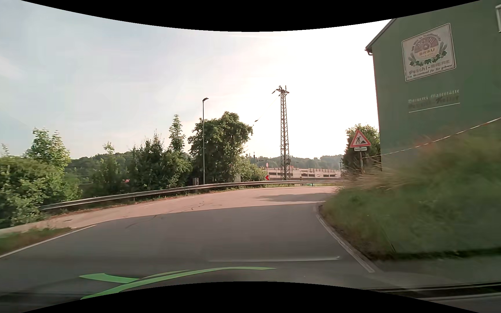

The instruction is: Follow the waypoints while adhering to traffic rules and regulations

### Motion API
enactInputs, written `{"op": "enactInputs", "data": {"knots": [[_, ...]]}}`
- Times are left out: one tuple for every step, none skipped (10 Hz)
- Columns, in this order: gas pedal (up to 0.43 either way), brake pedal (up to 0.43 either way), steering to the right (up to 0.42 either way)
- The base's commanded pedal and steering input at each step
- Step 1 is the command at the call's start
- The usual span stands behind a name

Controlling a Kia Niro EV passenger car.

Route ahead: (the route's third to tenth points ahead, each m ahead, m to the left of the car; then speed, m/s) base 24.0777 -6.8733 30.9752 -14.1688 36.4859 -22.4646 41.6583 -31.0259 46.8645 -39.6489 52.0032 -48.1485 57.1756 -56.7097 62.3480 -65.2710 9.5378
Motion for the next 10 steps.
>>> {"op": "enactInputs", "data": {"knots": [[0.000, 0.000, 0.043], [0.000, 0.000, 0.051], [0.000, 0.000, 0.058], [0.000, 0.000, 0.064], [0.000, 0.000, 0.071], [0.000, 0.000, 0.078], [0.000, 0.000, 0.084], [0.000, 0.000, 0.092], [0.000, 0.000, 0.101], [0.000, 0.000, 0.110]]}}
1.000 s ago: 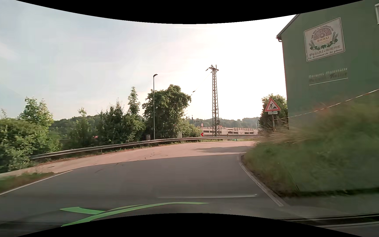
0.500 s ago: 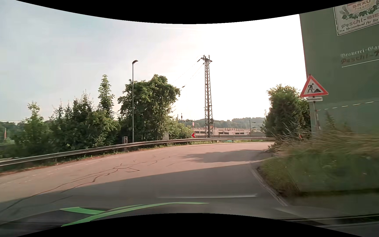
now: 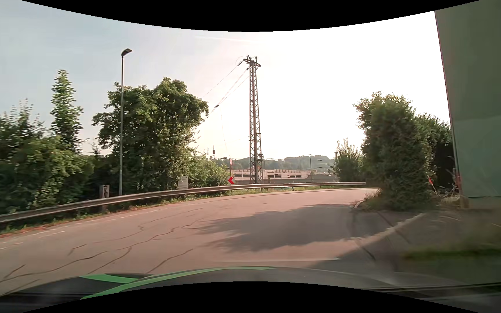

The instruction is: Follow the waypoints while adhering to traffic rules and regulations

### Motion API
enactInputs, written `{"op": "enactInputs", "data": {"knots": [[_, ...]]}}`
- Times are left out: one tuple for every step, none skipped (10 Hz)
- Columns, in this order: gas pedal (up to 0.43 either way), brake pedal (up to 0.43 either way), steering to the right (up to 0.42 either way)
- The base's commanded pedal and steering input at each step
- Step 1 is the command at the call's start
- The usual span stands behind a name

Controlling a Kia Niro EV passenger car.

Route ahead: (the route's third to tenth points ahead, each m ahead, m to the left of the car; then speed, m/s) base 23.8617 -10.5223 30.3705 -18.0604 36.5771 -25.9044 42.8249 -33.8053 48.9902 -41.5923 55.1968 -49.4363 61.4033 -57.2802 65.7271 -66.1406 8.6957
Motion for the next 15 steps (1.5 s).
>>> {"op": "enactInputs", "data": {"knots": [[0.000, 0.000, 0.120], [0.000, 0.000, 0.130], [0.028, 0.000, 0.138], [0.059, 0.000, 0.146], [0.067, 0.000, 0.155], [0.079, 0.000, 0.161], [0.079, 0.000, 0.166], [0.079, 0.000, 0.170], [0.087, 0.000, 0.170], [0.098, 0.000, 0.170], [0.098, 0.000, 0.169], [0.110, 0.000, 0.170], [0.110, 0.000, 0.170], [0.110, 0.000, 0.170], [0.118, 0.000, 0.170]]}}
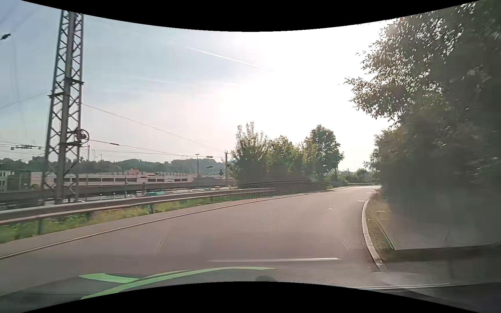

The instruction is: Follow the waypoints while adhering to traffic rules and regulations

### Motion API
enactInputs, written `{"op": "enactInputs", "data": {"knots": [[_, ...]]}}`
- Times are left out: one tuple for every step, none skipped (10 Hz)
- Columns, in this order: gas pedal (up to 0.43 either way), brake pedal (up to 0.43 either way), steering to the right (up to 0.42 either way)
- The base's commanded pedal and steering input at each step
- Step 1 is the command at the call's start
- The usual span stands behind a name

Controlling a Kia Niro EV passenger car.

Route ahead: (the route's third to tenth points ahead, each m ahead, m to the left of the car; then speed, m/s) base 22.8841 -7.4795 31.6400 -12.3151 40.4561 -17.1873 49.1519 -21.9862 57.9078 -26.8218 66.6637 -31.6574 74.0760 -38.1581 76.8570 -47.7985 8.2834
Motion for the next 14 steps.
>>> {"op": "enactInputs", "data": {"knots": [[0.118, 0.000, 0.170], [0.138, 0.000, 0.169], [0.169, 0.000, 0.168], [0.177, 0.000, 0.167], [0.177, 0.000, 0.163], [0.177, 0.000, 0.158], [0.189, 0.000, 0.151], [0.197, 0.000, 0.145], [0.197, 0.000, 0.139], [0.197, 0.000, 0.133], [0.209, 0.000, 0.121], [0.209, 0.000, 0.109], [0.209, 0.000, 0.095], [0.209, 0.000, 0.085]]}}
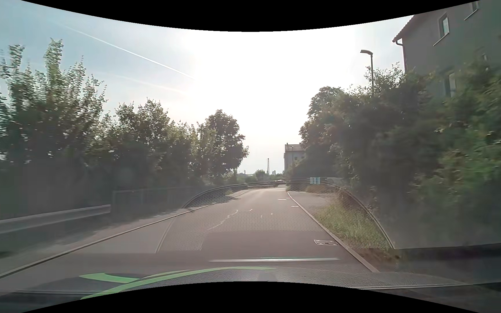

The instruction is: Follow the waypoints while adhering to traffic rules and regulations

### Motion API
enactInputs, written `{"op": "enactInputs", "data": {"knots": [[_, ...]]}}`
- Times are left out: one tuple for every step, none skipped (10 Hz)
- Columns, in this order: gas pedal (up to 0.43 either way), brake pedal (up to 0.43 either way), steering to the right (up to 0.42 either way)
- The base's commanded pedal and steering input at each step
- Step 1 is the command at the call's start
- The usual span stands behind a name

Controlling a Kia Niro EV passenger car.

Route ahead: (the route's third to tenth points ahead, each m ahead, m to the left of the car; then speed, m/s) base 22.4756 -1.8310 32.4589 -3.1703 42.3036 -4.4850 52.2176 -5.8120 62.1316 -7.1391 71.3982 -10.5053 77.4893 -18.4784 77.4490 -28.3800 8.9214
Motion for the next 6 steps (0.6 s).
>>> {"op": "enactInputs", "data": {"knots": [[0.209, 0.000, 0.075], [0.209, 0.000, 0.066], [0.209, 0.000, 0.059], [0.209, 0.000, 0.054], [0.209, 0.000, 0.048], [0.209, 0.000, 0.041]]}}
